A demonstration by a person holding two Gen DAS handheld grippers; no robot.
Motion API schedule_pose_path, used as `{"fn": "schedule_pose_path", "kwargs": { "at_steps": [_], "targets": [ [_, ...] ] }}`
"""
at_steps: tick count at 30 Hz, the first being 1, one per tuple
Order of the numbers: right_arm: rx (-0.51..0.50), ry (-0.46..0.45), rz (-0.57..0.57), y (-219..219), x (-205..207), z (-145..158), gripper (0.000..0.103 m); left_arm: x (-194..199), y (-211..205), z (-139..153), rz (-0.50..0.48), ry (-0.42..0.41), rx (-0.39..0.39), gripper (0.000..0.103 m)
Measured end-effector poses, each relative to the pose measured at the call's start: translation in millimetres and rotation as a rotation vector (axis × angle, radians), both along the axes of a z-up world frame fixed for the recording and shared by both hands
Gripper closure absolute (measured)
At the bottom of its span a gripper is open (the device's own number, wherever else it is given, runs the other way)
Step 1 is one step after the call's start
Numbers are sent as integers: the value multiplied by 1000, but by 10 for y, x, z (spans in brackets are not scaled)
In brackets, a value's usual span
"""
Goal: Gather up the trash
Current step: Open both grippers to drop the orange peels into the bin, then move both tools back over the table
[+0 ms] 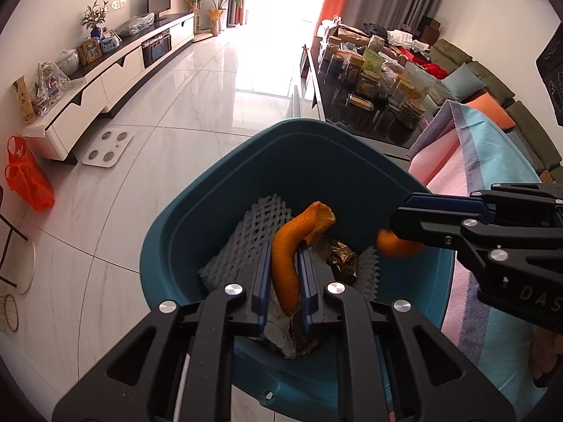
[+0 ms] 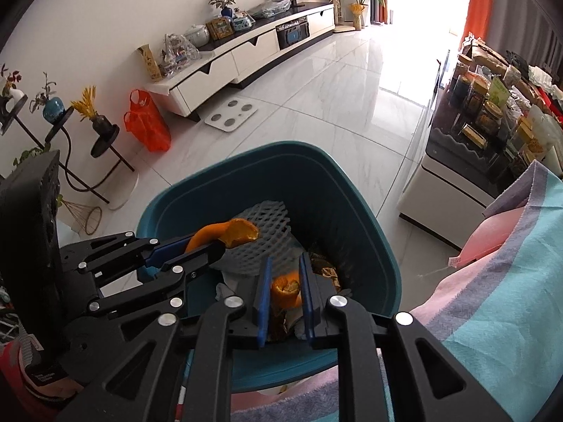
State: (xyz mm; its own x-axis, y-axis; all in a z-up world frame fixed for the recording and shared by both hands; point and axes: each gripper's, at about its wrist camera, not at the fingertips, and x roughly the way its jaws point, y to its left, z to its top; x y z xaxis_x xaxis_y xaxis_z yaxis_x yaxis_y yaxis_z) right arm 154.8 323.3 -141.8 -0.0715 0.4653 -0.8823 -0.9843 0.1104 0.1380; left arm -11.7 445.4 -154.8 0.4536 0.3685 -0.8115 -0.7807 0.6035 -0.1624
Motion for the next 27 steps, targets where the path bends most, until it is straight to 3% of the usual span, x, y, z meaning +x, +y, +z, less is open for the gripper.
{"fn": "schedule_pose_path", "kwargs": {
  "at_steps": [3, 7, 13, 16, 18, 22, 25, 27],
  "targets": [
    [19, 5, 2, -35, -7, 39, 76, -10, -12, 28, 1, -9, 1, 79],
    [46, 8, -3, -99, -5, 120, 76, -56, -30, 89, 6, -17, 22, 72],
    [126, -14, -36, -342, 68, 390, 69, -199, -124, 369, 28, -54, 84, 55],
    [176, -23, -74, -541, 163, 550, 62, -252, -227, 596, 24, -90, 124, 42],
    [201, -29, -99, -673, 227, 640, 51, -260, -333, 756, 14, -105, 161, 34],
    [250, -42, -160, -1013, 366, 776, 44, -271, -534, 1064, -16, -146, 211, 23],
    [291, -48, -202, -1238, 428, 871, 30, -243, -713, 1269, -40, -170, 242, 11],
    [321, -64, -227, -1377, 452, 933, 24, -220, -864, 1409, -62, -191, 263, 9]
  ]
}}
